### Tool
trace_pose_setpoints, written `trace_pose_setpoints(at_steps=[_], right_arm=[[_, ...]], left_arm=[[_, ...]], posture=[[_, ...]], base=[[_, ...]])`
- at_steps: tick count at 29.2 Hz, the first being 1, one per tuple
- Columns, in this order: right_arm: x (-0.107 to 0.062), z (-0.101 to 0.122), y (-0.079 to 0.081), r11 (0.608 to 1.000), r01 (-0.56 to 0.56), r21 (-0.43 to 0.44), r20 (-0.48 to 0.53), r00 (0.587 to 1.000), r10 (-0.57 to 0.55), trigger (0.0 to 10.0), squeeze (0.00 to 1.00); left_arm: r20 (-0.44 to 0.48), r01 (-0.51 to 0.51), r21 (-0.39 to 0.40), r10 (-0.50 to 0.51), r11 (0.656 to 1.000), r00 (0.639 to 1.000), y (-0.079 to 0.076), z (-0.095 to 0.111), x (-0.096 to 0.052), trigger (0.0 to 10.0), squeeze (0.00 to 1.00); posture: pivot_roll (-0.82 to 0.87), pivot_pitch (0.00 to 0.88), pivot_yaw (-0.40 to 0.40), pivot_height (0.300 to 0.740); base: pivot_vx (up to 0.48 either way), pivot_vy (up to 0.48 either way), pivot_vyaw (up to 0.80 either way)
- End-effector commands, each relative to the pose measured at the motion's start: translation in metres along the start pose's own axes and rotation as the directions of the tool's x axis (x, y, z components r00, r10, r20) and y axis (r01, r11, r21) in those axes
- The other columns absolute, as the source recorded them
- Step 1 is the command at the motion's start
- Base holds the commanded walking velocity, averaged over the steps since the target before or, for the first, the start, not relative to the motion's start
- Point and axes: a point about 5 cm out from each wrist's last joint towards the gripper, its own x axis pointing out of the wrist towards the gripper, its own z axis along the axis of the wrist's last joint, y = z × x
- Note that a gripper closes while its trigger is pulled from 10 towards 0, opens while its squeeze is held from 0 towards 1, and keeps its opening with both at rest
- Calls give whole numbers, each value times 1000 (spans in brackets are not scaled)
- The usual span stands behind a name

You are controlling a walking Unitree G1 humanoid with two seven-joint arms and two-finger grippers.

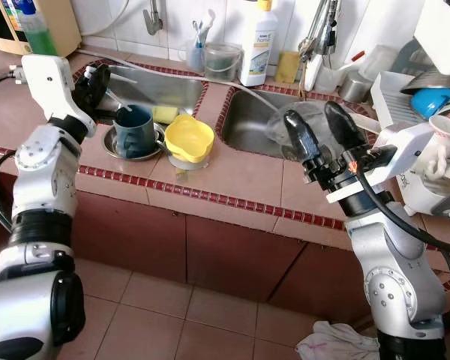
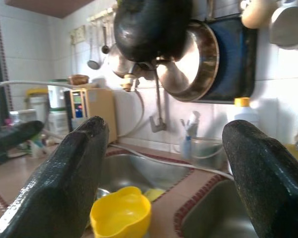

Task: Kitchen organization

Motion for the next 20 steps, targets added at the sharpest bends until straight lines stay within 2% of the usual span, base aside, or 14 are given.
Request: trace_pose_setpoints(at_steps=[1,3,5,9,20], right_arm=[[3,3,-5,999,40,-25,22,999,-39,10000,0],[3,1,-7,998,55,-30,25,998,-54,10000,0],[3,-1,-7,998,59,-31,22,998,-58,10000,0],[6,-7,-7,997,65,-29,14,998,-64,10000,0],[9,-12,-5,998,60,-18,16,998,-59,10000,0]], left_arm=[[5,-36,-24,36,999,999,-6,-3,-3,10000,0],[8,-60,-27,60,998,998,-14,-8,-9,10000,0],[34,-71,-34,73,997,997,-15,-6,-13,10000,0],[54,-90,-51,92,995,994,-9,3,-13,10000,0],[52,-154,-78,158,985,986,0,6,-21,10000,0]], posture=[[53,0,-56,740],[57,0,-62,740],[57,0,-62,740],[76,0,-74,740],[80,0,-76,740]], base=[[0,0,0],[0,0,0],[0,0,0],[0,0,0],[0,0,0]])
